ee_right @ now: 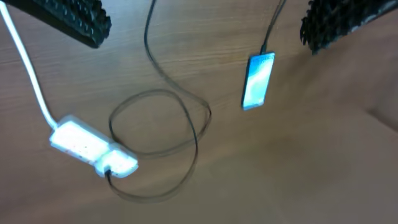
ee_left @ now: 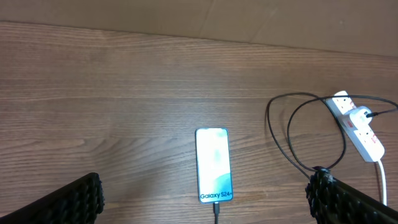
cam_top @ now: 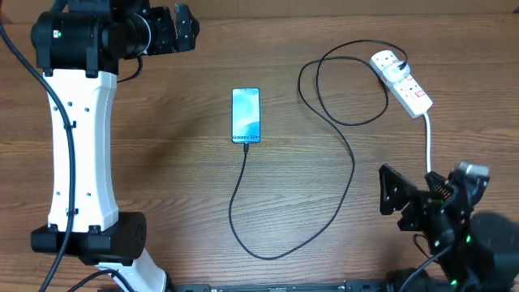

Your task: Plug charger to phone and switch on socket

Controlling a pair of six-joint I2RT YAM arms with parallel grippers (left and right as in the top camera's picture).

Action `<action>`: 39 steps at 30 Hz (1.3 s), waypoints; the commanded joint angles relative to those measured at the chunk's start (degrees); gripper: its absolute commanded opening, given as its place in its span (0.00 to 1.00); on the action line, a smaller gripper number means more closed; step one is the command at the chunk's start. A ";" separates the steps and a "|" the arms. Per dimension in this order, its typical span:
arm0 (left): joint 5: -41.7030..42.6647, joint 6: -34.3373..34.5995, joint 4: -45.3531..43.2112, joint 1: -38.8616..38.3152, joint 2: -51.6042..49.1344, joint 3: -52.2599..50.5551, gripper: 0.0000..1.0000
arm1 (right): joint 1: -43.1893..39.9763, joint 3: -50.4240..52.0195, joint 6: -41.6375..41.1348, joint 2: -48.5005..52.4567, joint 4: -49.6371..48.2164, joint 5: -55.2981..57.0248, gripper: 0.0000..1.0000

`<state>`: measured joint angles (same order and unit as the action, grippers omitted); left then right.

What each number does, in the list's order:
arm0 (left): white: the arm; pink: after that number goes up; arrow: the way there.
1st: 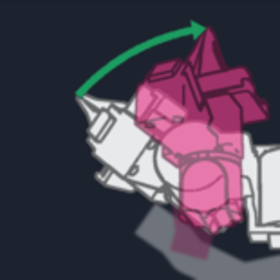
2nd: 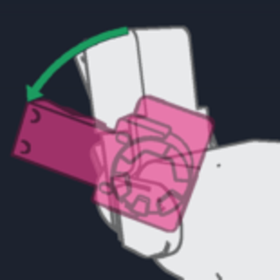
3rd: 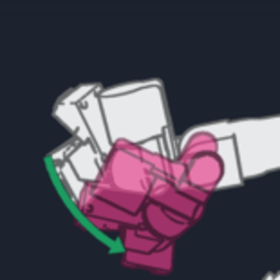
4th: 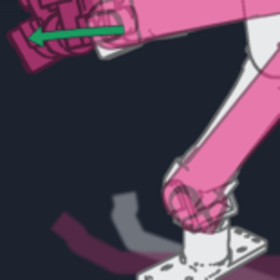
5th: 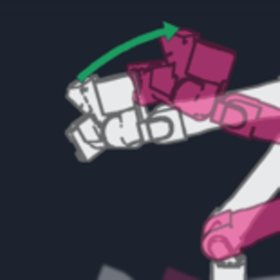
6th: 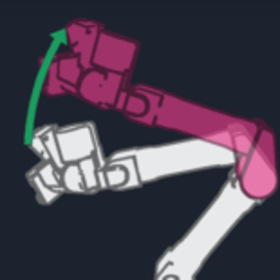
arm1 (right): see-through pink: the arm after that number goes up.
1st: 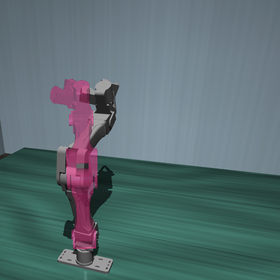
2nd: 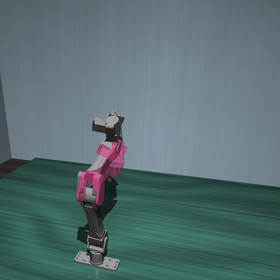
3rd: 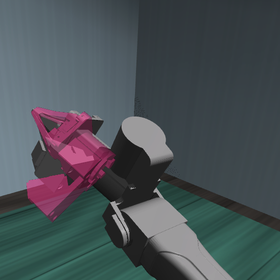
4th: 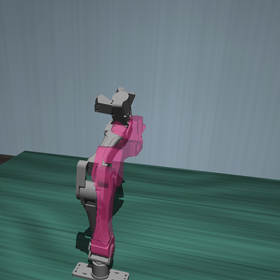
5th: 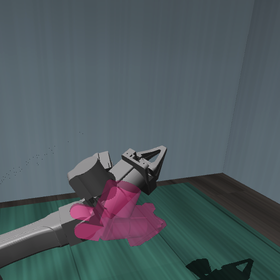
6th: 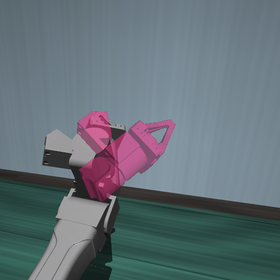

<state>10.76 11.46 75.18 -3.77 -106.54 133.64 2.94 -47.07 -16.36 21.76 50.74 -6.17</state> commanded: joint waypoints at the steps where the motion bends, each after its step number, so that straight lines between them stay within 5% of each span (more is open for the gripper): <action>1: -0.46 -0.72 -0.15 -0.37 -0.11 0.02 1.00 | -1.79 8.04 4.90 -6.34 -5.27 -3.43 1.00; 13: -0.46 -0.72 -0.15 -0.37 -0.11 0.02 1.00 | -1.88 32.11 4.87 -18.69 -32.33 -5.53 1.00; 24: -0.46 -0.72 -0.15 -0.37 -0.11 0.02 1.00 | -1.90 43.78 4.90 -21.64 -47.76 -5.49 1.00; 39: -0.46 -0.72 -0.15 -0.37 -0.11 0.02 1.00 | -2.82 46.60 13.88 -21.62 -46.58 -3.39 1.00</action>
<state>10.63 11.46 75.18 -3.77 -106.54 133.64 1.06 -1.06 -6.24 0.84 4.10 -11.40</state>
